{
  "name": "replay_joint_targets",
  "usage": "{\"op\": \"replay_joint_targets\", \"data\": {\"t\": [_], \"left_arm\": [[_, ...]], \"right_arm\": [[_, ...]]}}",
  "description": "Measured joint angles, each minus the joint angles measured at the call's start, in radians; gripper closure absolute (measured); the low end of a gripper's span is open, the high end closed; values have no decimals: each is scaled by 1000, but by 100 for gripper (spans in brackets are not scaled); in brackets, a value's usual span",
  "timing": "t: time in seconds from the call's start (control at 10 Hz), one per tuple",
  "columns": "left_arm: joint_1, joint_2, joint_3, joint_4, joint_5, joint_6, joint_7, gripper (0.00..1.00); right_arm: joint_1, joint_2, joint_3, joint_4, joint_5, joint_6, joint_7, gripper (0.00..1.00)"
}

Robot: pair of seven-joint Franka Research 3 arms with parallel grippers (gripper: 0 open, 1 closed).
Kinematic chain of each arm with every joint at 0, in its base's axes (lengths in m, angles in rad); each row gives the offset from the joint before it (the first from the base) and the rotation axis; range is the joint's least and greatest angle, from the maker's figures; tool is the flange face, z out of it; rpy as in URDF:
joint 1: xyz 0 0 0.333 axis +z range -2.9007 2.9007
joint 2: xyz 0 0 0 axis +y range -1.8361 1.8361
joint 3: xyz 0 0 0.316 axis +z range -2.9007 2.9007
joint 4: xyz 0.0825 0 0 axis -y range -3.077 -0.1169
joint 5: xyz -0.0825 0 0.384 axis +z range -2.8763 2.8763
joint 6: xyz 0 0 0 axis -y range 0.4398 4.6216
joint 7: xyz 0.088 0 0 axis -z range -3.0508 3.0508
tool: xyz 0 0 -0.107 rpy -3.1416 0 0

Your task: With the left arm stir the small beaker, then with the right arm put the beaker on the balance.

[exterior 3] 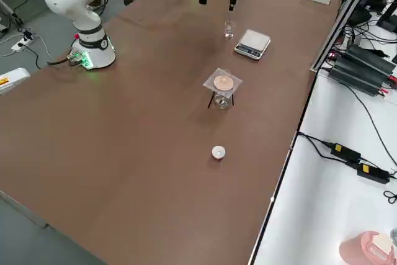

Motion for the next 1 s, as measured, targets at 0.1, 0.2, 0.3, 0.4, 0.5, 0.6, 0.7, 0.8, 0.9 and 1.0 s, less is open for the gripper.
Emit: {"op": "replay_joint_targets", "data": {"t": [0.1,0.2,0.3,0.4,0.5,0.6,0.7,0.8,0.9,1.0], "left_arm": [[-11,0,0,0,6,-12,-11,93],[-14,0,0,0,10,-32,-12,93],[-14,0,2,0,13,-49,-12,93],[-12,1,4,0,16,-55,-12,93],[-9,1,5,4,17,-56,-12,93],[-8,1,6,15,17,-56,-12,93],[-8,1,6,25,17,-59,-12,93],[-10,1,6,28,17,-60,-17,93],[-14,1,6,28,17,-61,-29,93],[-22,2,5,28,17,-70,-35,93]], "right_arm": [[0,0,0,0,0,0,0,0],[0,0,0,0,0,0,0,0],[0,0,0,0,0,0,0,0],[0,0,0,0,0,0,0,0],[0,0,0,0,0,0,0,0],[0,0,0,0,0,0,0,0],[0,0,0,0,0,-1,-1,0],[0,0,0,0,0,-2,-1,0],[0,0,0,0,0,-3,-1,0],[0,0,0,0,0,-5,-2,0]]}}
